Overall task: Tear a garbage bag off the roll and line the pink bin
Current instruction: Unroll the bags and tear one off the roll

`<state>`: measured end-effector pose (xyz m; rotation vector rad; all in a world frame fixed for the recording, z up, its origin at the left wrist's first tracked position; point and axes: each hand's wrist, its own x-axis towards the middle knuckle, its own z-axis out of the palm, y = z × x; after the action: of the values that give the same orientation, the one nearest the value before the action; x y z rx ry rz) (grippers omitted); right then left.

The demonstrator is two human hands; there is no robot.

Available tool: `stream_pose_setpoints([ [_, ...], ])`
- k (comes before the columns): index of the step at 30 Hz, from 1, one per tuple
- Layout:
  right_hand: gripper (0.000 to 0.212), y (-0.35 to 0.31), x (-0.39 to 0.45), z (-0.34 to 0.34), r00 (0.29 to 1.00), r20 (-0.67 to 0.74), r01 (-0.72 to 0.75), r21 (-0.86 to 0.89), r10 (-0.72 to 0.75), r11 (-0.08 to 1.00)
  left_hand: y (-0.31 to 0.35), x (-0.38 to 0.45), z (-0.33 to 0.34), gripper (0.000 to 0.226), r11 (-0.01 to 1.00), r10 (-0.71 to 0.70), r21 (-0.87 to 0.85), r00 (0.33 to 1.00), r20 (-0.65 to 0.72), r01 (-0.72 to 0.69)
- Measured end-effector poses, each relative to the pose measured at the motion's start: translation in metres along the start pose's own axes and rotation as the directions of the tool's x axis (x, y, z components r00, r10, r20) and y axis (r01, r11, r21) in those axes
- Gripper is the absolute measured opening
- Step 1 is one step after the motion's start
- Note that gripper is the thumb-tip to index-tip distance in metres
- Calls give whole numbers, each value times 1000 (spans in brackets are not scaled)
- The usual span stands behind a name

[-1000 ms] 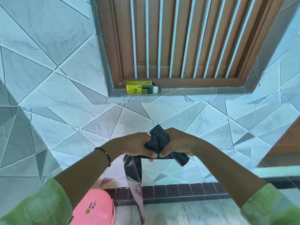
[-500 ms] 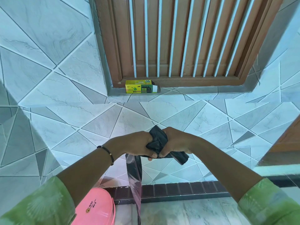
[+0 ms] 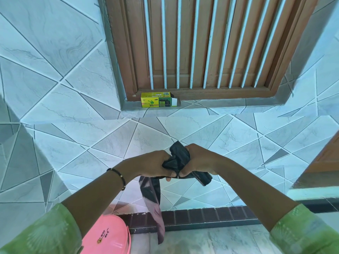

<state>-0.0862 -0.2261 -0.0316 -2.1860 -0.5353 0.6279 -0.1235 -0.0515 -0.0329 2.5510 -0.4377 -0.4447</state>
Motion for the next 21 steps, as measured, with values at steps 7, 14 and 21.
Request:
stream_pose_setpoints([
  [7, 42, 1, 3, 6, 999, 53, -2, -28, 4, 1000, -3, 3, 2, 26, 992, -41, 120, 998, 53, 35],
  [14, 37, -6, -1, 1, 987, 163, 6, 14, -8, 1000, -9, 7, 8, 23, 990, -13, 140, 999, 41, 7],
  [21, 35, -8, -6, -4, 961, 272, 25, 66, -42, 998, -6, 8, 8, 28, 972, -23, 236, 999, 46, 12],
])
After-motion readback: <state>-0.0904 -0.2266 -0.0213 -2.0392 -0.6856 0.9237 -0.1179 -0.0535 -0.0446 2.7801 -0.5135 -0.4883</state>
